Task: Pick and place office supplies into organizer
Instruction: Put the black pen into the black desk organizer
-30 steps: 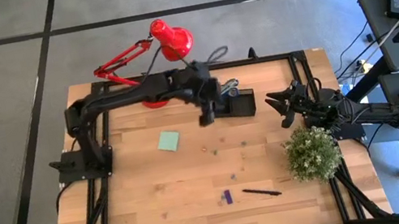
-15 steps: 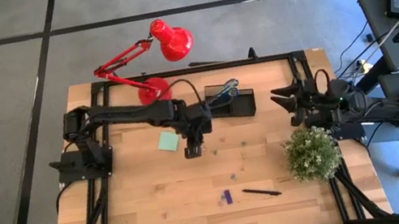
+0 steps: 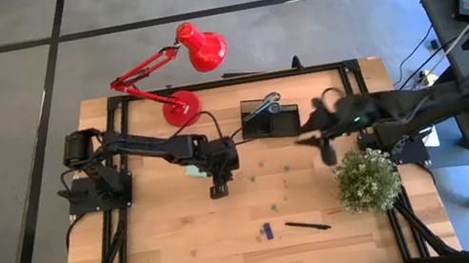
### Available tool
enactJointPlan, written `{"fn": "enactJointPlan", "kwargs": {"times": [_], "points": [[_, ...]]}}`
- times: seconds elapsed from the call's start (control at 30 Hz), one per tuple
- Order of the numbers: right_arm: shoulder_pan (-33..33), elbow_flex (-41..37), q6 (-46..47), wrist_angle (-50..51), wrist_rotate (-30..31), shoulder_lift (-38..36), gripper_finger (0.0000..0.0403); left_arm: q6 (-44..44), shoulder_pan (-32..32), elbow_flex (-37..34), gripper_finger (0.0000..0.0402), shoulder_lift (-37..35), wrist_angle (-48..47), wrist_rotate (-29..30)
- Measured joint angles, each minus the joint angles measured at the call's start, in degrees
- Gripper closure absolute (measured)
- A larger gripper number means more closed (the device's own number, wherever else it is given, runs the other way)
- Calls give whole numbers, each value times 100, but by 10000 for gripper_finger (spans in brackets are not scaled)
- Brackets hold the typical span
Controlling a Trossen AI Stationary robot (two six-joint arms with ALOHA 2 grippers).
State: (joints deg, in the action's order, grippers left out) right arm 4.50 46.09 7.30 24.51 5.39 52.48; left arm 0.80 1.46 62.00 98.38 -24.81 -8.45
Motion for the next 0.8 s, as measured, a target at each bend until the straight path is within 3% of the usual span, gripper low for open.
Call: {"fn": "enactJointPlan", "kwargs": {"times": [0.3, 0.47, 0.8], "points": [[1245, 2159, 1313, 1997, 74, 2590, 276, 15, -145, -354, 355, -24, 452, 267], [1928, 2889, 2258, 3336, 38, 3774, 276, 20, -143, -354, 355, -21, 579, 484], [3416, 2952, 3946, 2966, -256, 4821, 276, -105, -145, -354, 355, -19, 581, 486]]}}
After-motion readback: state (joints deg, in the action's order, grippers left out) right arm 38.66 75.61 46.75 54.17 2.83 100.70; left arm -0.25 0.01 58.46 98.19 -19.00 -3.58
